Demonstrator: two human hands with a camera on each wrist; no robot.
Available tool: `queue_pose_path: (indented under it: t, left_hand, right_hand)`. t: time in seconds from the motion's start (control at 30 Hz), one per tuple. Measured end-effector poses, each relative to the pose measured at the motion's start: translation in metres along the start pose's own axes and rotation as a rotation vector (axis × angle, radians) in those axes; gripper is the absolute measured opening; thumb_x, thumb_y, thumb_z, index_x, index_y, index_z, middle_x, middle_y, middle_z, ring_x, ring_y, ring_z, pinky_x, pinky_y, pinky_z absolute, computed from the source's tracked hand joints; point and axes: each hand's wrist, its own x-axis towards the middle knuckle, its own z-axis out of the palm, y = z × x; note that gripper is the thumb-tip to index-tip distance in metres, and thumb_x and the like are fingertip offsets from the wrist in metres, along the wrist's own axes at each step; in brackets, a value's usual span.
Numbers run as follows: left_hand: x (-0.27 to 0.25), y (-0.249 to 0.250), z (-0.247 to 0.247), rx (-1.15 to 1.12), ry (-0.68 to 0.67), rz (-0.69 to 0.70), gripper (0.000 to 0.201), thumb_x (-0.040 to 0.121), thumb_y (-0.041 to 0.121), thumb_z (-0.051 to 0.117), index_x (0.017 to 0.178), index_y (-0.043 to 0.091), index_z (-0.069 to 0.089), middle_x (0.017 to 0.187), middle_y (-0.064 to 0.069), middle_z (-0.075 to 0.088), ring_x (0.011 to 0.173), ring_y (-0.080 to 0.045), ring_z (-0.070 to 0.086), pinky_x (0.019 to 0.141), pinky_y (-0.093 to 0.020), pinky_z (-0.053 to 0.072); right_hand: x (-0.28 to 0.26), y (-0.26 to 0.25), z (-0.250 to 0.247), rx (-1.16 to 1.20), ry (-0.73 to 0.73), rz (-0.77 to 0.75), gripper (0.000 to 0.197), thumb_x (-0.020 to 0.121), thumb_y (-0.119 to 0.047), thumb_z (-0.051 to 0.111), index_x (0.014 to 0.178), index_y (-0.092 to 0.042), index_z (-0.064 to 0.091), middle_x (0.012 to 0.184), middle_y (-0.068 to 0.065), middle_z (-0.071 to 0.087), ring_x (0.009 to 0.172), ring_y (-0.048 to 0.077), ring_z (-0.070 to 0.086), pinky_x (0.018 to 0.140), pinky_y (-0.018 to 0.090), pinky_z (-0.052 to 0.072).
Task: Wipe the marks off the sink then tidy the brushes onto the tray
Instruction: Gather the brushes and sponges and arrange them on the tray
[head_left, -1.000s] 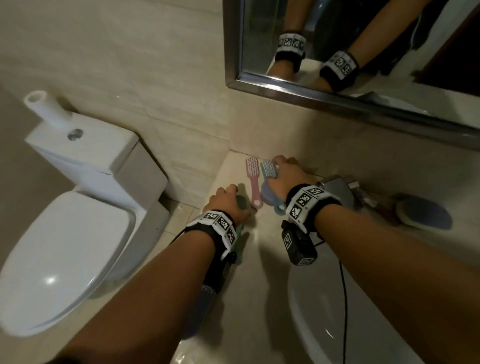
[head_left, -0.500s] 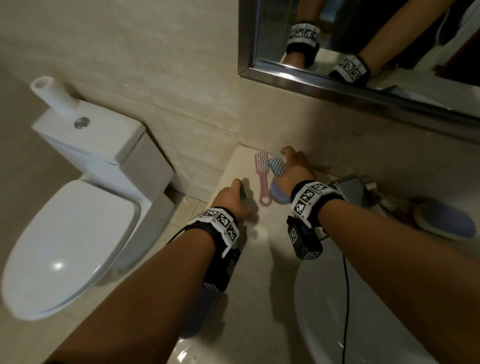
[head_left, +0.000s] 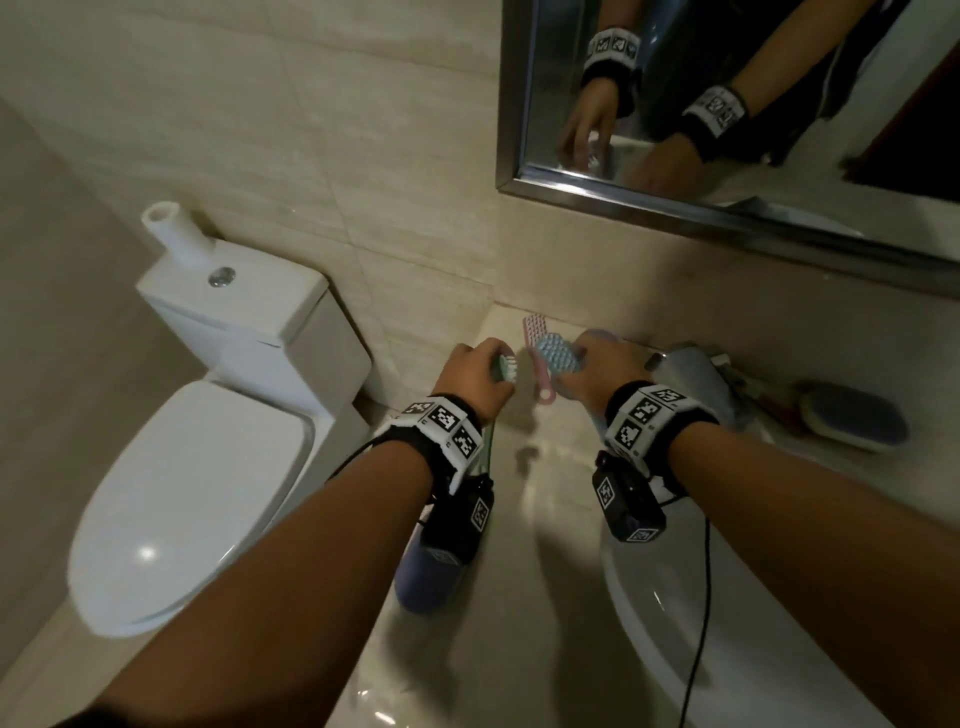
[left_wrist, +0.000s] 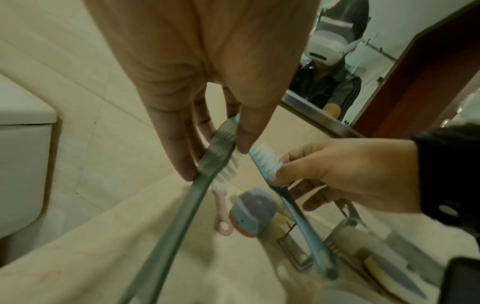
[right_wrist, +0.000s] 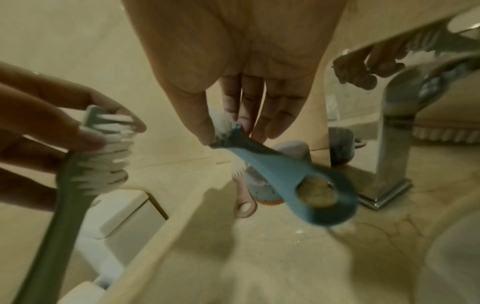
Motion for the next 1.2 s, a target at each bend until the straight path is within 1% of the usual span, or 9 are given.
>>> queue_pose_path:
  t: [0.23, 0.43, 0.6, 0.67, 0.73, 0.83, 0.97, 1.1, 1.2]
  left_hand:
    - [-0.042, 0.031, -0.010, -0.186, -0.089, 0.063, 0.026, 0.096, 0.009, 0.046, 0.115, 0.021, 0.057, 0.093, -0.010, 0.055, 0.075, -0.030, 0.058, 0.069, -0.046, 0.059]
    - [-0.071, 0.056, 0.004, -0.209, -0.140, 0.146, 0.029, 0.084, 0.013, 0.067, 0.110, 0.011, 0.055, 0.095, -0.009, 0.058, 0.082, -0.031, 0.061, 0.068, -0.045, 0.059]
    - [-0.093, 0.081, 0.020, -0.098, -0.123, 0.283, 0.026, 0.084, 0.007, 0.063, 0.106, 0.018, 0.051, 0.097, -0.009, 0.061, 0.067, -0.015, 0.056, 0.054, -0.012, 0.047]
    - [-0.103, 0.098, 0.029, -0.058, -0.097, 0.314, 0.028, 0.083, 0.012, 0.063, 0.104, 0.025, 0.048, 0.101, -0.007, 0.061, 0.073, -0.019, 0.058, 0.069, -0.019, 0.051]
    - [-0.114, 0.120, 0.041, -0.006, -0.097, 0.355, 0.033, 0.082, 0.016, 0.065, 0.109, 0.024, 0.048, 0.103, -0.008, 0.063, 0.083, -0.023, 0.060, 0.072, -0.024, 0.052]
    - [-0.132, 0.156, 0.069, 0.001, -0.146, 0.405, 0.035, 0.088, 0.010, 0.061, 0.118, 0.017, 0.046, 0.092, -0.003, 0.060, 0.062, -0.008, 0.051, 0.043, -0.007, 0.041]
    - [-0.156, 0.197, 0.132, -0.046, -0.191, 0.415, 0.039, 0.085, 0.010, 0.064, 0.119, 0.017, 0.046, 0.105, -0.006, 0.063, 0.074, -0.015, 0.060, 0.052, -0.010, 0.049]
    - [-0.186, 0.246, 0.205, -0.073, -0.272, 0.366, 0.041, 0.084, 0.010, 0.067, 0.119, 0.013, 0.047, 0.093, -0.005, 0.056, 0.063, -0.011, 0.056, 0.045, -0.009, 0.045]
    - [-0.206, 0.276, 0.247, -0.073, -0.291, 0.400, 0.036, 0.083, 0.011, 0.067, 0.114, 0.013, 0.050, 0.085, -0.005, 0.057, 0.060, -0.012, 0.056, 0.047, -0.010, 0.046]
  right_hand:
    - [-0.049, -0.001, -0.020, 0.067, 0.070, -0.011, 0.045, 0.068, -0.052, 0.068, 0.100, -0.022, 0.060, 0.091, -0.004, 0.067, 0.085, 0.019, 0.064, 0.077, 0.033, 0.056]
    - [-0.098, 0.013, -0.043, 0.008, 0.167, 0.050, 0.034, 0.081, -0.027, 0.065, 0.110, -0.009, 0.058, 0.107, 0.013, 0.064, 0.098, 0.028, 0.060, 0.076, 0.028, 0.045]
    - [-0.136, 0.036, -0.067, -0.002, 0.197, 0.060, 0.044, 0.076, -0.028, 0.065, 0.118, -0.022, 0.054, 0.116, 0.006, 0.063, 0.103, 0.026, 0.060, 0.089, 0.036, 0.051]
    - [-0.151, 0.050, -0.079, 0.061, 0.236, 0.058, 0.047, 0.077, -0.027, 0.067, 0.121, -0.020, 0.052, 0.117, 0.008, 0.063, 0.105, 0.026, 0.060, 0.090, 0.039, 0.051]
    - [-0.164, 0.069, -0.091, 0.104, 0.273, 0.073, 0.048, 0.078, -0.025, 0.067, 0.122, -0.018, 0.051, 0.114, 0.011, 0.064, 0.101, 0.027, 0.062, 0.087, 0.038, 0.053]
    - [-0.189, 0.107, -0.107, 0.110, 0.298, 0.081, 0.048, 0.080, -0.024, 0.065, 0.124, -0.020, 0.046, 0.109, 0.010, 0.063, 0.097, 0.026, 0.060, 0.083, 0.032, 0.051]
    - [-0.230, 0.180, -0.129, 0.141, 0.305, 0.117, 0.051, 0.080, -0.026, 0.065, 0.126, -0.020, 0.044, 0.113, 0.012, 0.062, 0.099, 0.028, 0.060, 0.084, 0.033, 0.051]
    - [-0.275, 0.269, -0.150, 0.161, 0.293, 0.218, 0.052, 0.080, -0.025, 0.066, 0.126, -0.019, 0.044, 0.098, 0.012, 0.059, 0.093, 0.029, 0.058, 0.075, 0.030, 0.046]
    - [-0.301, 0.321, -0.167, 0.139, 0.284, 0.306, 0.054, 0.080, -0.025, 0.065, 0.129, -0.019, 0.042, 0.115, 0.015, 0.056, 0.107, 0.032, 0.054, 0.086, 0.033, 0.044]
